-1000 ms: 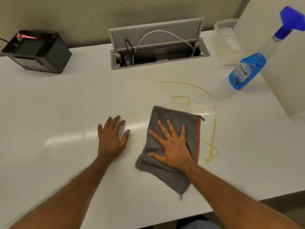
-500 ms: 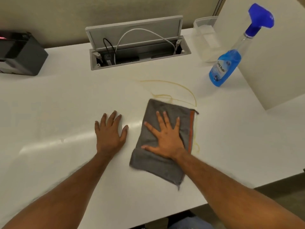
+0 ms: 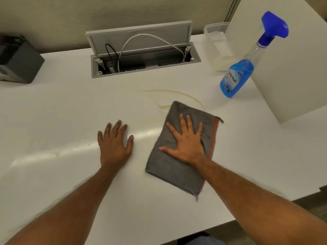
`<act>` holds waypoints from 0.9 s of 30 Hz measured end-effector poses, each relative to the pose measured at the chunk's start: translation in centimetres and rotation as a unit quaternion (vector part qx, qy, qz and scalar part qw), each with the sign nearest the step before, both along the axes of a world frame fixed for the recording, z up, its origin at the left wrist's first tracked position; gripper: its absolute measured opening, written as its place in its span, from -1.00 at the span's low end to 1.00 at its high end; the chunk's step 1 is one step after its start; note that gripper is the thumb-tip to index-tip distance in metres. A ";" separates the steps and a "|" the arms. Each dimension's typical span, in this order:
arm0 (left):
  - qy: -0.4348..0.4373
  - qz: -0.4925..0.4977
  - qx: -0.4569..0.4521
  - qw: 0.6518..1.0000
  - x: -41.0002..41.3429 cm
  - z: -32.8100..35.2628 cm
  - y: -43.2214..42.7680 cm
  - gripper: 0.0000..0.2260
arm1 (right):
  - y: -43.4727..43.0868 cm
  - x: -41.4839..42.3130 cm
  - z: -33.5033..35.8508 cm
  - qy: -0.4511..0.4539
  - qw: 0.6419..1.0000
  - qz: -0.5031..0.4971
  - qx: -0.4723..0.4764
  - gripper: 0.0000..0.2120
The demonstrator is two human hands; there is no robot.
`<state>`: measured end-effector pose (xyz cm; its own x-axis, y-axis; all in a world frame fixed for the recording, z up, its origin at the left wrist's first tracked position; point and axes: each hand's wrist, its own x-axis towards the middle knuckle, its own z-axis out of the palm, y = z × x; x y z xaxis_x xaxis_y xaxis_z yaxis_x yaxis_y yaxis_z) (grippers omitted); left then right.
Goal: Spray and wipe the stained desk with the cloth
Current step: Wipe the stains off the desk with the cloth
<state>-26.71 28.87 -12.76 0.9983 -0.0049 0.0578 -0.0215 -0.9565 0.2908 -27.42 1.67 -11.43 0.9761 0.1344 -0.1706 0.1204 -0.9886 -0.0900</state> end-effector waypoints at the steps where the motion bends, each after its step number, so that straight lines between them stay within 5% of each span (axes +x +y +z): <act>1: -0.001 0.001 -0.001 1.000 0.0 0.0 0.0 -0.52 | 0.7 -0.8 -0.1 -0.009 0.999 0.041 0.006 -0.09; 5: -0.007 0.003 0.002 1.000 0.0 0.0 0.0 -0.53 | -0.6 -6.5 -1.3 -0.051 0.989 0.133 0.044 -0.18; 12: -0.010 0.007 -0.002 1.000 -0.1 0.3 -0.2 -0.54 | -5.1 -1.5 -0.3 -0.001 0.999 -0.047 0.008 -0.02; 17: -0.004 0.004 0.002 1.000 -0.2 0.7 -0.3 -0.52 | -0.8 4.9 -0.1 0.014 0.999 -0.039 0.009 0.01; 21: 0.004 0.002 0.007 1.000 -0.2 1.1 -0.5 -0.50 | 0.3 -0.9 -0.9 -0.057 0.993 0.091 0.046 -0.15; 27: 0.008 0.000 -0.001 1.000 -0.4 1.6 -0.6 -0.47 | -5.4 -3.0 -1.0 -0.057 0.998 0.011 0.023 -0.18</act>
